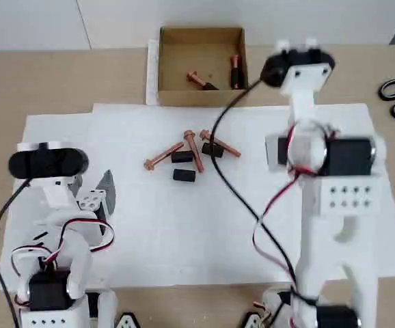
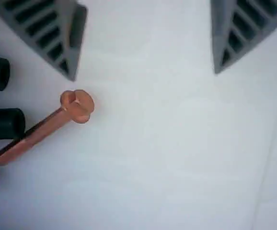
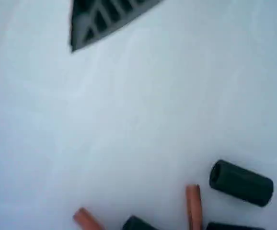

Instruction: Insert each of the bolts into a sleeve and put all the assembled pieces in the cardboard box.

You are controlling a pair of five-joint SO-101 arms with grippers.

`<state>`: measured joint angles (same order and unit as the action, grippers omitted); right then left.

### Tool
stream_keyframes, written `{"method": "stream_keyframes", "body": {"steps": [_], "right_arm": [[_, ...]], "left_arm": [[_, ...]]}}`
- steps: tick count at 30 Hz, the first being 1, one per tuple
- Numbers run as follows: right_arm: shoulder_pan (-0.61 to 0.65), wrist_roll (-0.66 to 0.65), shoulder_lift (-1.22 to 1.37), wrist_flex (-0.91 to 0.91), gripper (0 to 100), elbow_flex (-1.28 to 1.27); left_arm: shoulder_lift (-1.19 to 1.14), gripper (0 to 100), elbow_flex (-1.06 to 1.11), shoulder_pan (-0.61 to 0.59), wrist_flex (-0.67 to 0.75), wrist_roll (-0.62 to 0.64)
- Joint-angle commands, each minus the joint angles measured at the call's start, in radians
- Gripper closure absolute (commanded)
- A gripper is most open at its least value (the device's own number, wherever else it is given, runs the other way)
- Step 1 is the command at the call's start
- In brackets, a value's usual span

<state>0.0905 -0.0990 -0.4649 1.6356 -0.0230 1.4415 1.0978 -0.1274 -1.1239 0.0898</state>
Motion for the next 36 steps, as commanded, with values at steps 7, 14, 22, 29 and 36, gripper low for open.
{"method": "stream_keyframes", "body": {"steps": [7,14,22,29,36], "right_arm": [[-0.012,-0.014,-0.303,-0.128,85.7,-0.494],[-0.012,-0.015,-0.346,-0.334,85.7,-0.675],[-0.015,-0.161,-0.344,-0.274,85.7,-0.677],[-0.008,-0.331,-0.228,-0.269,85.7,-0.572],[0.027,-0.334,0.13,-0.328,85.7,-0.361]], "left_arm": [[-0.068,82,-0.199,-0.137,-0.04,-0.095],[-0.451,82,-0.441,-0.261,-0.137,-0.114],[-0.64,82,-0.544,-0.265,-0.224,-0.117],[-0.638,82,-0.547,-0.267,-0.301,-0.114],[-0.638,83,-0.564,-0.269,-0.411,-0.114]]}}
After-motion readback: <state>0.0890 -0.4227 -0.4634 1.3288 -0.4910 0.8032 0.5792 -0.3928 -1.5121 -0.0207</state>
